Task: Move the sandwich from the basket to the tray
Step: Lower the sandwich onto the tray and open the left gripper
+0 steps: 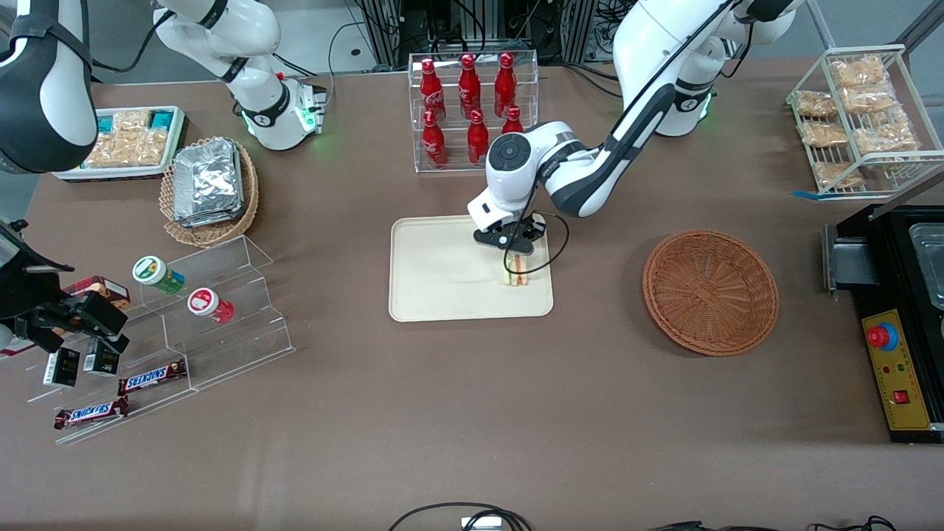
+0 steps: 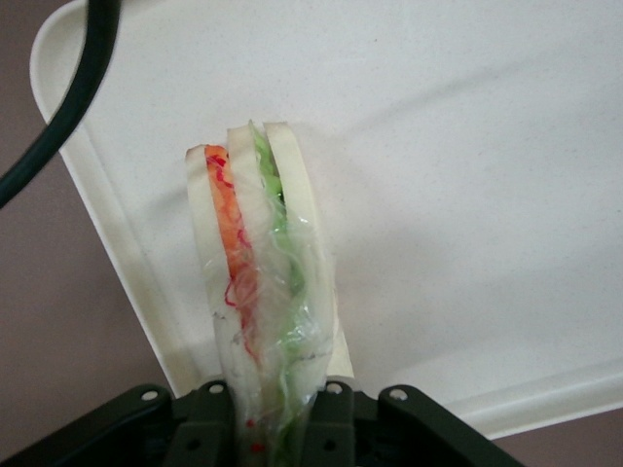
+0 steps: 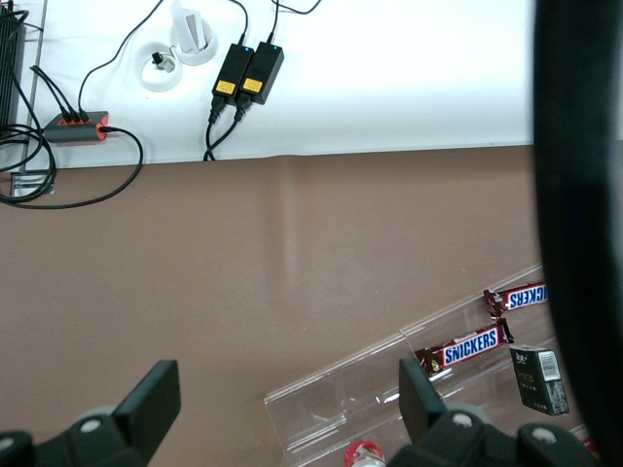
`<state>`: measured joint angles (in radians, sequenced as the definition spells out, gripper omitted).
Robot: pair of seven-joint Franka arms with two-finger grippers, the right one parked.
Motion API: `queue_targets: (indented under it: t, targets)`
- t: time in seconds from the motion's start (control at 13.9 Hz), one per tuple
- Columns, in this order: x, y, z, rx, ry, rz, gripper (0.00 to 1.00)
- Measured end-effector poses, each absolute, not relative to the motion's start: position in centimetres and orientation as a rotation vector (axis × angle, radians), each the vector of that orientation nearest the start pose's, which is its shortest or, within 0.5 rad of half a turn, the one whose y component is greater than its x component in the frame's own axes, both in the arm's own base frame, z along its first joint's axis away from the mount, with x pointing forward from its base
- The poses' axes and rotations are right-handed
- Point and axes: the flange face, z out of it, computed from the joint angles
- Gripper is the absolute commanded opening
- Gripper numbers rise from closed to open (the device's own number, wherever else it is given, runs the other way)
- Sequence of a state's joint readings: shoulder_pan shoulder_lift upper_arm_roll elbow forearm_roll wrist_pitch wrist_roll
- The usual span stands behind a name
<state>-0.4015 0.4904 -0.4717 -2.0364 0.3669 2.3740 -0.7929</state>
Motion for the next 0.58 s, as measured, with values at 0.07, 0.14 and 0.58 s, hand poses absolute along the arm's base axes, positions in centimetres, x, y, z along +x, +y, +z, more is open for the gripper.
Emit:
queue_targets:
  t: [0.07, 0.14, 0.58]
  targets:
    - [38.40, -44.66, 21.73, -3.031, 0.486, 0.047, 0.67]
    - [38.42, -44.69, 21.77, -3.032, 0.481, 0.045, 0.78]
    - [38.73, -44.76, 22.01, -3.051, 0.365, 0.032, 1.00]
